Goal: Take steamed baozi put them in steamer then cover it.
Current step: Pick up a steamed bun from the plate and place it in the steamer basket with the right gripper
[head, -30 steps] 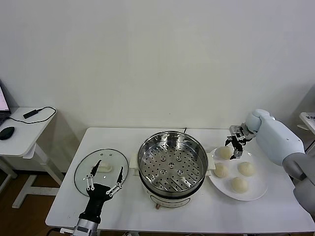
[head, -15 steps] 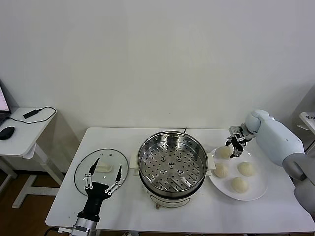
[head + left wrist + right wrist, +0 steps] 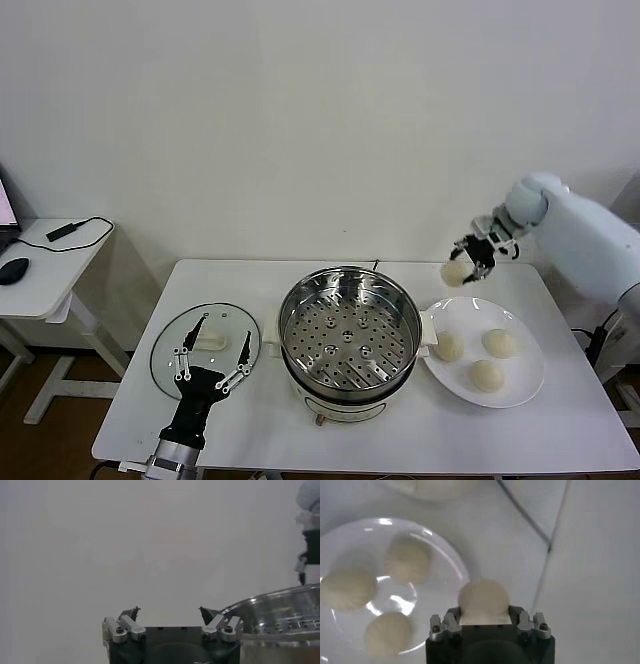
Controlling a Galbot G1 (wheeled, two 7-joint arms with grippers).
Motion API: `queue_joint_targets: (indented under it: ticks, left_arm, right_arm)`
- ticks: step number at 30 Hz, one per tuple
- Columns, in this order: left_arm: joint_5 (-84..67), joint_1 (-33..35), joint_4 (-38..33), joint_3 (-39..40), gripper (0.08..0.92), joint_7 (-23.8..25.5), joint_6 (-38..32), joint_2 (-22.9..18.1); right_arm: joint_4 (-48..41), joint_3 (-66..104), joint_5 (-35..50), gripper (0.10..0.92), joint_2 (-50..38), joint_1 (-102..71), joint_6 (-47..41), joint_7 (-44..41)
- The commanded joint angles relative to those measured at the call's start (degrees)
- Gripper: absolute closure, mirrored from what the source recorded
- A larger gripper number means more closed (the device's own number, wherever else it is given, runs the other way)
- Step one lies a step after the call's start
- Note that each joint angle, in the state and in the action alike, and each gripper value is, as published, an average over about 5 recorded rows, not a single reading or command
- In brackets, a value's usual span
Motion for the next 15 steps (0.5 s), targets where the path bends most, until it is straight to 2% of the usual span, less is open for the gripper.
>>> queue_joint_targets:
  ticks: [1,6,15]
  left_arm:
    - [-0.03,0.09,-0.57,0.14,0.177,-0.04,0.04,0.24]
    - [-0.1,0.34,-1.02,-0.09,0.177,-0.13,-0.03,0.36]
    - [-0.34,0.63,-1.36,-0.74,0.177,-0.32,-0.43,0.42]
  right_arm:
    - [18.88,-14.0,10.25,0.365,0.33,16.44,3.65,-2.2]
    - [22.97,-15.95,8.9,0.371,4.76,16.91,4.69,-2.59]
    - [21.31,-13.65,-1.45,0.381,10.76,6.6,6.84,-2.25]
